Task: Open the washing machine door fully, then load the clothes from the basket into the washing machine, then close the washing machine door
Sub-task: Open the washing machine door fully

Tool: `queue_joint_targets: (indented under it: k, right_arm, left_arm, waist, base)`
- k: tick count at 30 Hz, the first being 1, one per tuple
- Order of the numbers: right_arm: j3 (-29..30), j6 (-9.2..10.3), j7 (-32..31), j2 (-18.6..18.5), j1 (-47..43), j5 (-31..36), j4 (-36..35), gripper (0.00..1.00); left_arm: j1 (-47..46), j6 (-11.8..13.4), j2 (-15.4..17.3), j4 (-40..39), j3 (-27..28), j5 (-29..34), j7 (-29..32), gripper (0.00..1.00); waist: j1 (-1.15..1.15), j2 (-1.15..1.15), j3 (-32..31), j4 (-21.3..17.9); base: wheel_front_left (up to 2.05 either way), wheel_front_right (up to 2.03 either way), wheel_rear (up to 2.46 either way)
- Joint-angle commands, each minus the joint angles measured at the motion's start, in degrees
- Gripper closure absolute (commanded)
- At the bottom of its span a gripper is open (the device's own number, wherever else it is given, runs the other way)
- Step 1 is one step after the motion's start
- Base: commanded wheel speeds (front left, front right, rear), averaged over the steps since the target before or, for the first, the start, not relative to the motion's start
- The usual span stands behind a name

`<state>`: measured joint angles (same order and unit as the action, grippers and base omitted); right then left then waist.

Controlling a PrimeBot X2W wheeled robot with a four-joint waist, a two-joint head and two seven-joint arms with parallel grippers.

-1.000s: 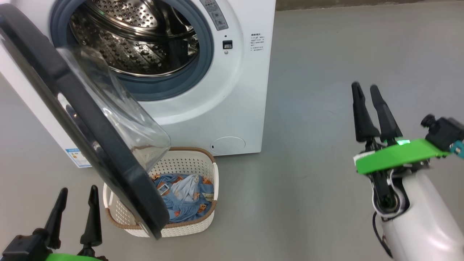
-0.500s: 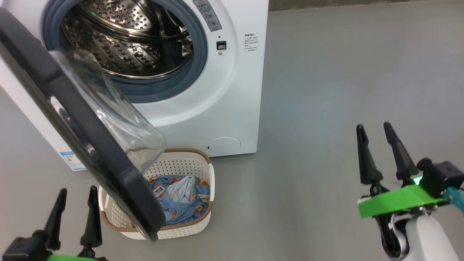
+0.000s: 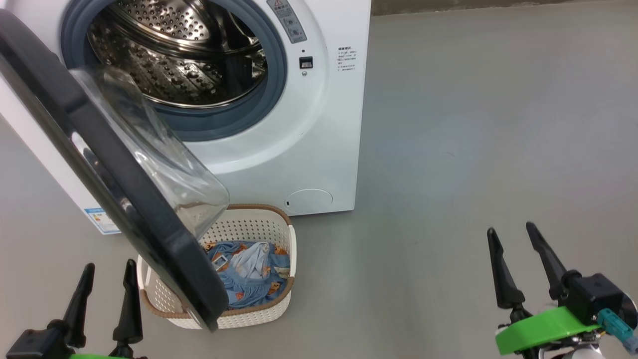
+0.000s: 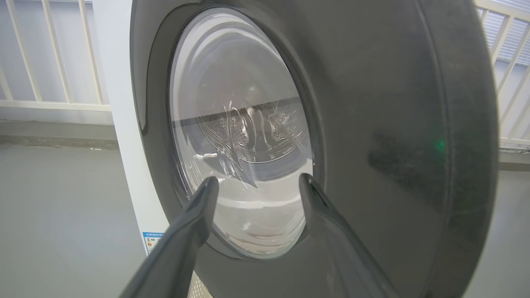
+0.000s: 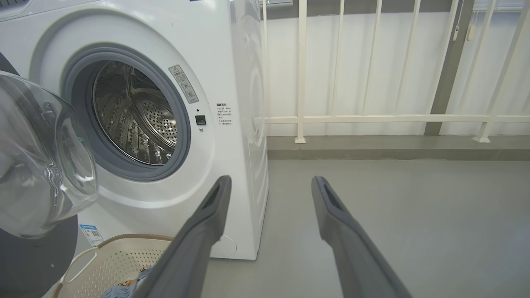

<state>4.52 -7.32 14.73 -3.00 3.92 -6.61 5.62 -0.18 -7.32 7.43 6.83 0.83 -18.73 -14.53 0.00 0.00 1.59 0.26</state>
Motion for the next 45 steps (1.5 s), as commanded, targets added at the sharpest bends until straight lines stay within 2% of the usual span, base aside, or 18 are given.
queue_joint_targets:
  k: [1, 35, 36, 37, 45]
  right_arm:
    - [-1.3, -0.17, 0.3, 0.1, -0.4, 0.6, -1.6, 0.00]
    - [0.5, -0.17, 0.3, 0.1, -1.1, 2.1, 1.2, 0.00]
    - [0.5, -0.17, 0.3, 0.1, -1.1, 2.0, 1.2, 0.00]
    - [0.6, -0.17, 0.3, 0.1, -1.1, 2.0, 1.3, 0.00]
    - [0.5, -0.17, 0.3, 0.1, -1.1, 1.0, 1.8, 0.00]
  left_arm:
    - [-0.8, -0.2, 1.1, -1.8, 2.1, 0.8, -0.5, 0.00]
    - [0.0, -0.2, 0.3, -0.8, 1.7, 2.1, -0.5, 0.00]
    - [-0.1, -0.2, 0.4, -0.7, 1.6, 2.0, -0.5, 0.43]
    - [-0.1, -0.2, 0.4, -0.7, 1.4, 1.9, -0.5, 1.00]
    - [-1.3, -0.2, 0.7, -4.0, 2.1, 2.1, -0.5, 1.00]
  waist:
    - [0.00, 0.00, -0.1, 0.0]
    - [0.00, 0.00, -1.3, 0.5]
    - [0.00, 0.00, -1.3, 0.5]
    - [0.00, 0.00, -1.3, 0.6]
    - [0.00, 0.00, -1.2, 0.7]
  base:
    - [0.00, 0.00, 0.00]
    - [0.00, 0.00, 0.00]
    - [0.00, 0.00, 0.00]
    - [0.00, 0.00, 0.00]
    - [0.00, 0.00, 0.00]
